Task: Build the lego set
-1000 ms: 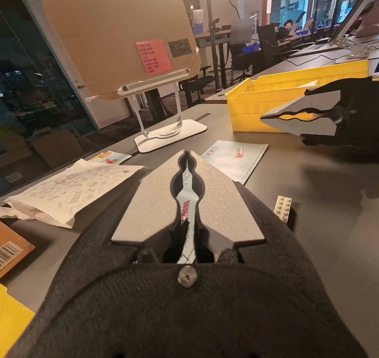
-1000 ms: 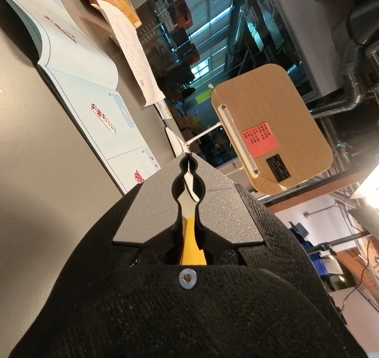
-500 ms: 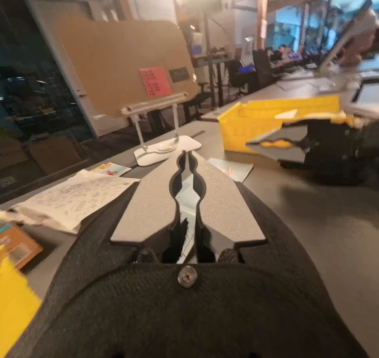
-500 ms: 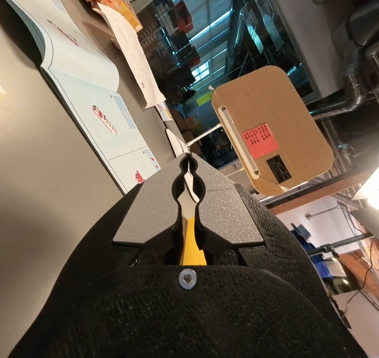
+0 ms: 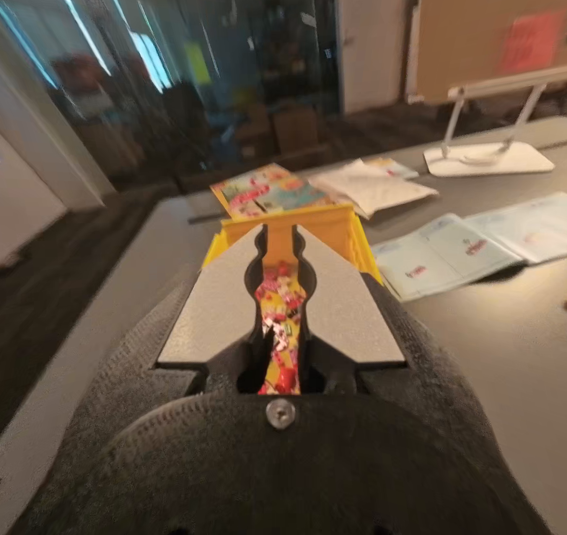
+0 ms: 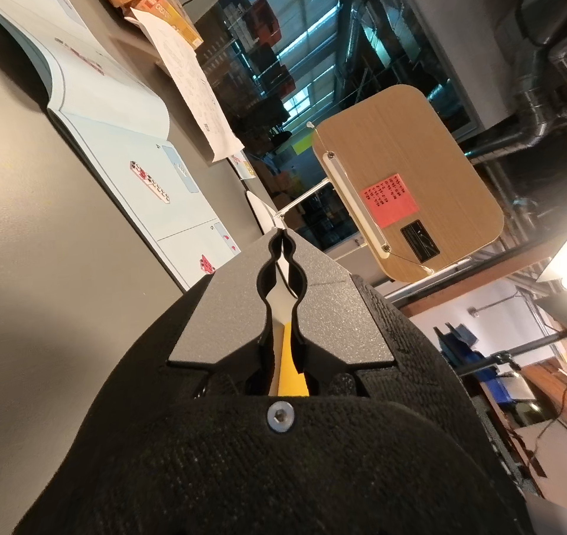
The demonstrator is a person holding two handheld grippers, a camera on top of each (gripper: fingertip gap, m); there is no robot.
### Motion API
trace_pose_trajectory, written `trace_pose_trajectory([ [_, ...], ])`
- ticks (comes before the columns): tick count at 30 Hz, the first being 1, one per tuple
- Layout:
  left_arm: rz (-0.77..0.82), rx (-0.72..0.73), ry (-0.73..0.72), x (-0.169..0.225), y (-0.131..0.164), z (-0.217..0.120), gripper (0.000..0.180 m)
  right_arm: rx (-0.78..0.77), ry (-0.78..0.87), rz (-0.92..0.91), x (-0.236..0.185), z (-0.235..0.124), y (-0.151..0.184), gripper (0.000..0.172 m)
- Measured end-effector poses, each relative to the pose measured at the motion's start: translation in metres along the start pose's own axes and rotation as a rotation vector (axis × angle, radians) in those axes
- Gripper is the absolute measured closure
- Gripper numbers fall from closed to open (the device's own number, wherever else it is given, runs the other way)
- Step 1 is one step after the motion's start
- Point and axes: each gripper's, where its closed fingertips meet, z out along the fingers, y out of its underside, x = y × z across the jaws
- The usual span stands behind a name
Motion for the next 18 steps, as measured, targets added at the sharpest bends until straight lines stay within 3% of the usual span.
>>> trace_pose_trajectory([
  [3, -0.088, -0.038, 0.27, 0.009, 0.011, 0.026, 0.165, 0.0, -0.007, -0.015, -0.003, 0.0, -0.001, 0.172],
  [5, -0.105, -0.095, 0.367, 0.011, 0.023, 0.049, 0.167, 0.0, -0.017, -0.032, -0.006, 0.001, -0.002, 0.172],
  [10, -0.077, -0.531, 0.594, 0.037, 0.1, 0.099, 0.157, -0.011, -0.034, -0.096, -0.014, 0.003, -0.002, 0.172],
  [15, 0.132, -0.75, 0.634, 0.042, 0.156, 0.122, 0.155, -0.019, -0.045, -0.129, -0.019, 0.004, -0.002, 0.172],
  [18, 0.076, -0.776, 0.662, 0.044, 0.164, 0.131, 0.154, -0.02, -0.047, -0.136, -0.02, 0.004, -0.002, 0.172],
])
